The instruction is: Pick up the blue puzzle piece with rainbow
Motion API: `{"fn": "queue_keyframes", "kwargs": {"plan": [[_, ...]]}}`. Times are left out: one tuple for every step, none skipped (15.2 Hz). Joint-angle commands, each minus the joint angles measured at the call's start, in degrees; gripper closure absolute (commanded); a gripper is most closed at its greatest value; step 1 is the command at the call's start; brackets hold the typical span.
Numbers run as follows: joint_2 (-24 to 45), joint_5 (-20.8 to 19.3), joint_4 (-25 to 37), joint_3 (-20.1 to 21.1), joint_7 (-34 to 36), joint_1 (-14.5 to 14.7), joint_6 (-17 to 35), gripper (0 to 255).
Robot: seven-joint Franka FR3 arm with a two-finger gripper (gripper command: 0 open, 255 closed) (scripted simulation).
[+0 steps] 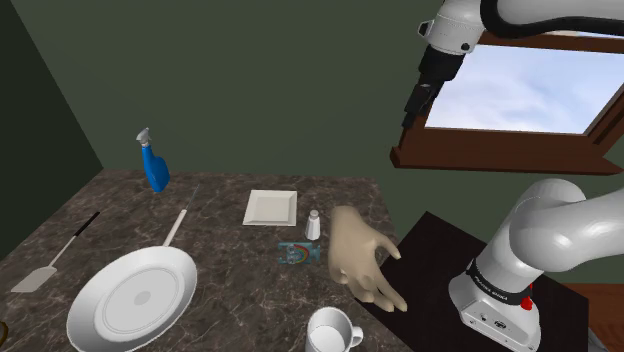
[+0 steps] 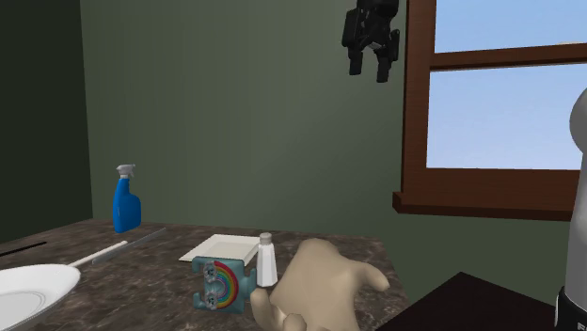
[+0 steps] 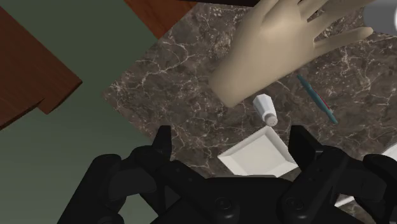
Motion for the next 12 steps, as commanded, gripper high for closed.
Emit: {"fn": "queue_keyframes", "kwargs": {"plan": [[0.0, 0.0, 0.0, 0.0, 0.0, 0.0, 0.0, 0], [1.0, 0.3, -0.9, 0.3, -0.5, 0.6, 1.7, 0], [2.0, 0.6, -1.7, 0.6, -1.1, 1.1, 3.3, 0], [3.1, 0.9, -2.5, 1.0, -1.6, 1.7, 5.0, 0], [4.3, 1.1, -3.2, 1.3, -2.2, 2.3, 6.7, 0], [5.5, 1.4, -3.8, 1.7, -2.7, 2.8, 8.3, 0], [6.8, 1.7, -4.4, 2.0, -3.3, 3.4, 10.0, 0], [8.1, 1.9, -4.9, 2.4, -3.8, 4.0, 11.7, 0], [9.5, 2.2, -5.4, 2.8, -4.3, 4.5, 13.4, 0], [10.9, 2.4, -5.9, 3.1, -4.9, 5.1, 15.0, 0], [12.4, 2.7, -6.2, 3.5, -5.4, 5.6, 16.7, 0], [13.9, 2.9, -6.6, 3.9, -6.0, 6.1, 18.3, 0]]}}
